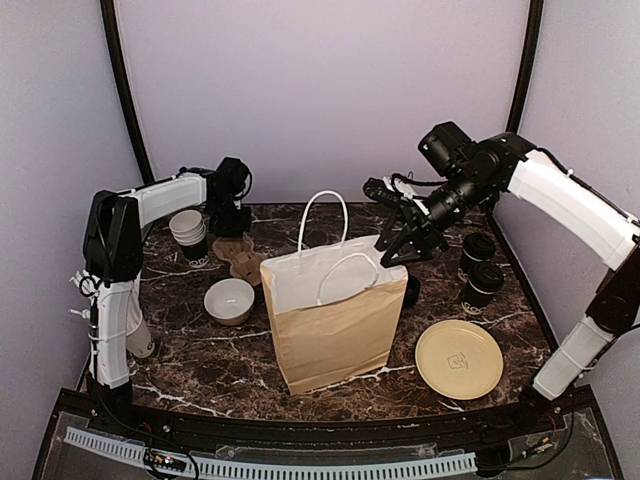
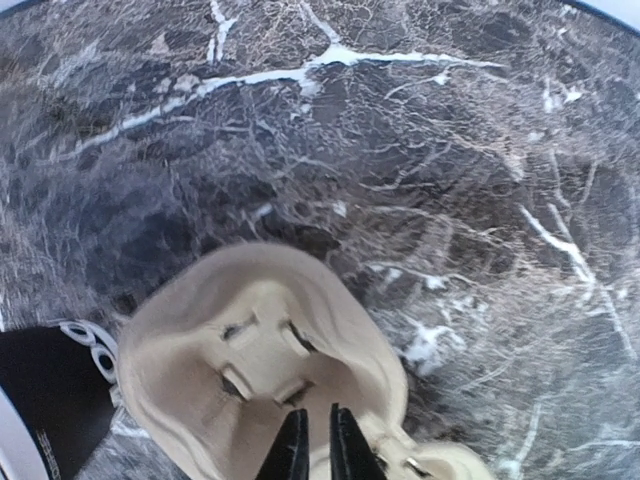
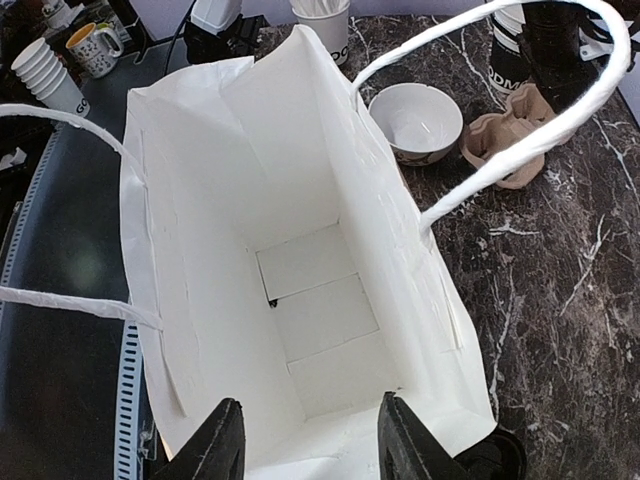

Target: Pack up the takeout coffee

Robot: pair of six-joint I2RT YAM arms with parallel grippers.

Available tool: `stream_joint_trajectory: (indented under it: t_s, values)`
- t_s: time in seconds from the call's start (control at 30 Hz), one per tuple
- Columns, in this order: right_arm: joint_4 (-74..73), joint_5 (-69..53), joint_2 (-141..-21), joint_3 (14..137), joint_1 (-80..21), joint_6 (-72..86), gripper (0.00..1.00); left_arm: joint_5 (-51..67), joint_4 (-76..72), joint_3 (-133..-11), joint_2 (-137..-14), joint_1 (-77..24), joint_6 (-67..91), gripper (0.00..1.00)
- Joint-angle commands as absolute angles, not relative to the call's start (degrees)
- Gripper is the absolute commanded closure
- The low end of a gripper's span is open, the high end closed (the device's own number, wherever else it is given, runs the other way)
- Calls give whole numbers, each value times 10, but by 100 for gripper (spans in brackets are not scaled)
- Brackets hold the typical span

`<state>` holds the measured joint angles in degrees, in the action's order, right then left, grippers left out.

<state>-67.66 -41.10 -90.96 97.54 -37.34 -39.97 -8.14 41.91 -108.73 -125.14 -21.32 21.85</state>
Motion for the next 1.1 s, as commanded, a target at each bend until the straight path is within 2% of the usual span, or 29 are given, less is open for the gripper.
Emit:
stream_joint_trajectory:
  t_s: [0.0, 0.2, 0.37, 0.77, 0.93, 1.07]
  values:
    - [-659, -409, -888, 970, -366, -397, 55, -101, 440, -1130, -1282, -206, 203, 91]
    - [-659, -409, -892, 972, -362, -396, 55, -102, 423, -1148, -1319, -206, 187, 91]
    - [-661, -408, -897, 977, -361, -395, 55, -71, 409, -1185, -1356, -213, 170, 86]
    - [-661, -400, -902, 976, -361, -393, 55, -5, 393, -1250, -1381, -257, 128, 81]
    - [-659, -404, -906, 973, -359, -394, 55, -54, 437, -1240, -1328, -272, 117, 73]
    - [-661, -405, -910, 976, -359, -396, 55, -75, 475, -1189, -1270, -276, 121, 55]
